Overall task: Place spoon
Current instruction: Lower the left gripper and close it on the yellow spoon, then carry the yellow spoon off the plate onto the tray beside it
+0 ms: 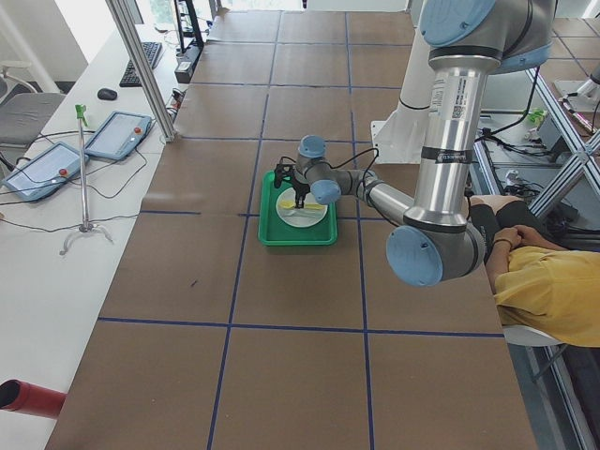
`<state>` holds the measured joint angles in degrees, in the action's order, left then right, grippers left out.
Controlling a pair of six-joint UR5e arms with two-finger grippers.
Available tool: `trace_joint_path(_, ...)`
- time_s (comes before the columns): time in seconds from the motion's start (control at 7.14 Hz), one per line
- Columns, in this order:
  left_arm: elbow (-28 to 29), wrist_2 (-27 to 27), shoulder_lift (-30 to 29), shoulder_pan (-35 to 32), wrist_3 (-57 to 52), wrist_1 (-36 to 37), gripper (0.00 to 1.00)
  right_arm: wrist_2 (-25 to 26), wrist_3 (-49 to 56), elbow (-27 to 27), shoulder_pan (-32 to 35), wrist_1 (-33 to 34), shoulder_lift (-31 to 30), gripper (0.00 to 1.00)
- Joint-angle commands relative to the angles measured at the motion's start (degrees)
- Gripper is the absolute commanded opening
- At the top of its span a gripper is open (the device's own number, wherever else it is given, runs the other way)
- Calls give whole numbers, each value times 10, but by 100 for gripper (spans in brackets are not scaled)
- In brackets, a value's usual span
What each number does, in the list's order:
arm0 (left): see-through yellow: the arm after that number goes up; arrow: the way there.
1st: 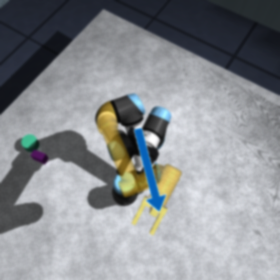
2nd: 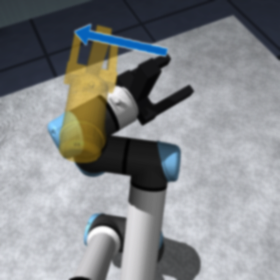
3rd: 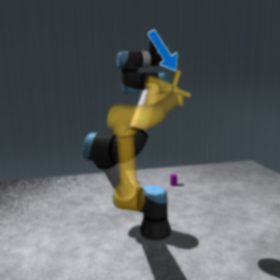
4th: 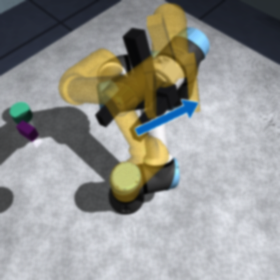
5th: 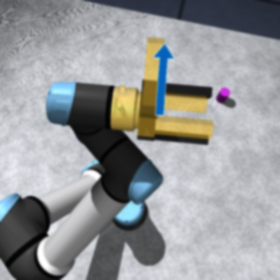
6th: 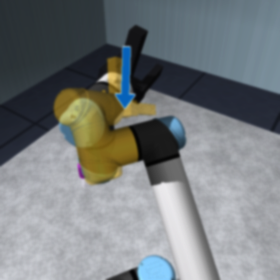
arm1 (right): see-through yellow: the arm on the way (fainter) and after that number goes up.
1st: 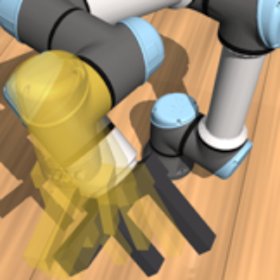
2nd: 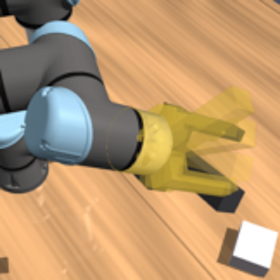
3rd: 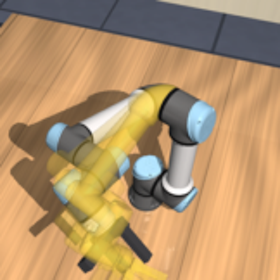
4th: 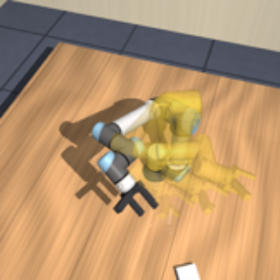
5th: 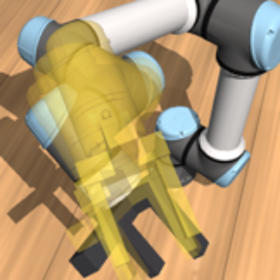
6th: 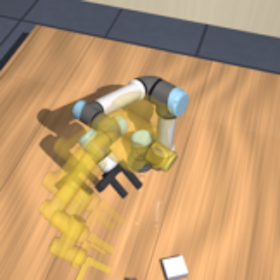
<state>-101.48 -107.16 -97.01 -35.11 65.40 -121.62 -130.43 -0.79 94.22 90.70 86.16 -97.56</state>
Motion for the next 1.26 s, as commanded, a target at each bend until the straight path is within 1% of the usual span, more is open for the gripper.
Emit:
trace_joint_path(0.0, -8, -3, 2, -6, -4, 2, 0, 0, 0, 0, 0, 1, 0, 100)
trace_joint_path(0.14, -27, -3, 2, -7, -5, 13, 0, 0, 0, 0, 0, 1, 0, 100)
trace_joint_path(0.28, -42, -3, -11, -6, 1, 63, 0, 0, 0, 0, 0, 1, 0, 100)
trace_joint_path(0.42, -35, -2, -56, -6, 11, 102, 0, 0, 0, 0, 0, 0, 0, 100)
trace_joint_path(0.56, -10, -1, -103, -1, 46, 129, 0, 0, 0, 0, 0, 1, 0, 100)
trace_joint_path(0.7, 13, 1, -126, 1, 63, 130, 0, 0, 0, 0, 0, 0, 0, 100)
trace_joint_path(0.84, 15, 2, -126, 2, 68, 130, 0, 0, 0, 0, 0, 1, 0, 100)
trace_joint_path(0.98, 15, 2, -126, 2, 67, 129, 7, 0, 0, 0, 0, 1, 0, 100)
trace_joint_path(1.12, 13, 3, -126, 2, 62, 128, 58, 0, 0, 0, 0, 1, 0, 100)
